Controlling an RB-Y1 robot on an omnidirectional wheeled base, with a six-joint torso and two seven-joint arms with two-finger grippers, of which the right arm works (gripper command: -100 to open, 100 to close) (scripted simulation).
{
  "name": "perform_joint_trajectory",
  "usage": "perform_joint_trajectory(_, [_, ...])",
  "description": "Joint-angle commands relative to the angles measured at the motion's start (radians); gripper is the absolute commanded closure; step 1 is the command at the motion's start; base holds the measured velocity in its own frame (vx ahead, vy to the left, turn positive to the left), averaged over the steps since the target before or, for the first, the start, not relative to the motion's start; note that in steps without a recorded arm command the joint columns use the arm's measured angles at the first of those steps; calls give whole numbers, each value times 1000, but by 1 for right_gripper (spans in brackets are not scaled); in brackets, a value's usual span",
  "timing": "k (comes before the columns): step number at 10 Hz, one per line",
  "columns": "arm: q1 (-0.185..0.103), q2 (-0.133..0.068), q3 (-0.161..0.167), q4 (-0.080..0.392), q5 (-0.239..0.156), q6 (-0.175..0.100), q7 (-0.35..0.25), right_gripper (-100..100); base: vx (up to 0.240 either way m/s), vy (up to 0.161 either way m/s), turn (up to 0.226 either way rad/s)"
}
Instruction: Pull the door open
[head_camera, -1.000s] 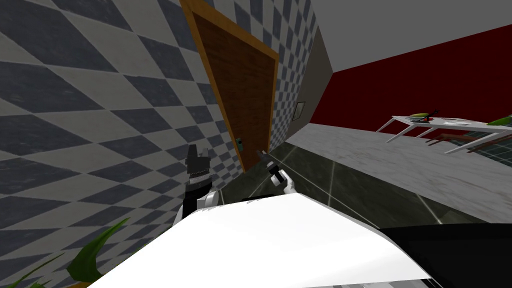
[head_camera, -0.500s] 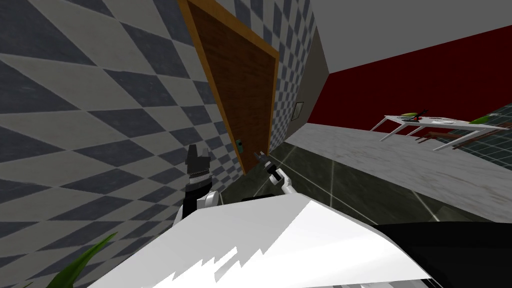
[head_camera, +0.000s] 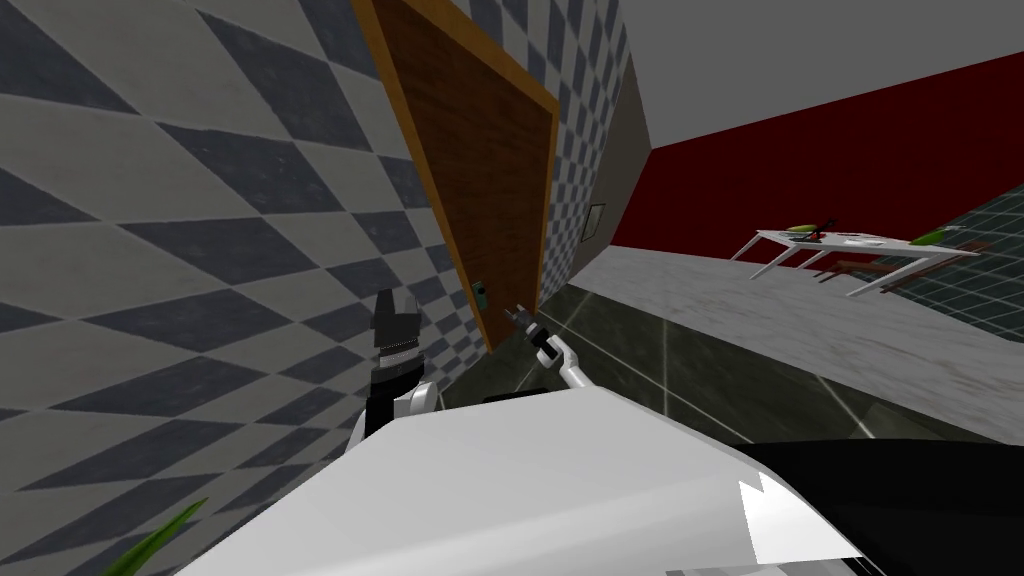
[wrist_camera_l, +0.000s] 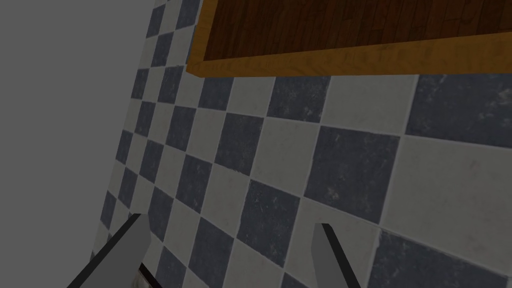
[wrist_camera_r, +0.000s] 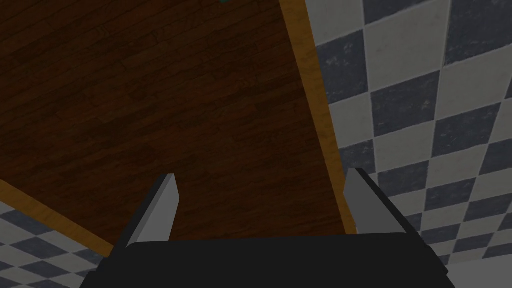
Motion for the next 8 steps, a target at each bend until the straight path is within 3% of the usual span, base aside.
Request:
perform_joint_trajectory(1, [-21, -2, 6, 32, 17, -2, 24, -100, 91, 93, -56])
perform_joint_trajectory(3, [-46, -2, 14, 70, 39, -2, 52, -100, 90, 75, -58])
perform_joint_trajectory(5, [-89, 0, 27, 137, 77, -2, 101, -100, 136, 94, -87])
perform_joint_trajectory(8, [-141, 3, 43, 217, 121, -2, 159, -100, 152, 139, -81])
